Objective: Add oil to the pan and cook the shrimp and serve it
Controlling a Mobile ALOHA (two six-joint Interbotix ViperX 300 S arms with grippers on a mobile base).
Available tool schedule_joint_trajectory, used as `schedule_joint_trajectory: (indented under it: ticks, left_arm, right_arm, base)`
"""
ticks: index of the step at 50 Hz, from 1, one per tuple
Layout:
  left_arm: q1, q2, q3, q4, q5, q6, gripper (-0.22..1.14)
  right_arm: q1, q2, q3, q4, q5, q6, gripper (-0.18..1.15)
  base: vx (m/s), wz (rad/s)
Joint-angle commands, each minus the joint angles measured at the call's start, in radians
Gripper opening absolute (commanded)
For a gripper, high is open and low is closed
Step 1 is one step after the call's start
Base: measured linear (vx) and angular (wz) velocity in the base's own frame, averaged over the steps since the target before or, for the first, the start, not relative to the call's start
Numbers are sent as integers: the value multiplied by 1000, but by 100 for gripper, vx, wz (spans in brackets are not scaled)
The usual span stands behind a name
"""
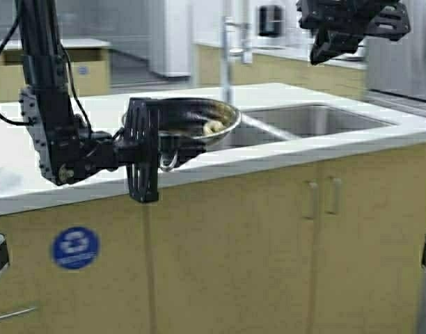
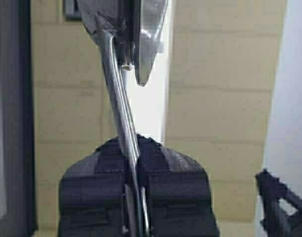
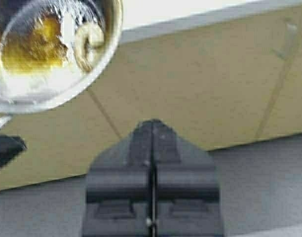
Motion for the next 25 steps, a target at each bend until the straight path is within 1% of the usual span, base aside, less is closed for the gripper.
schedule_joint_trajectory:
  ticks: [1,13,25]
  left_arm:
    - [-6,-117,14,-9,-12,29,3]
    - [-12,-265,83,-23,75,29,3]
    - [-14,-400,100,-26,195,23,3]
  right_arm:
    - [-2,-18,-17,-2,-11,-2,5]
    - [-2,-17,-14,2,-12,8,5]
    - [-2,-26,-9,0,-9,6,5]
  base:
    - [1,40]
    - [1,37]
    - [4,43]
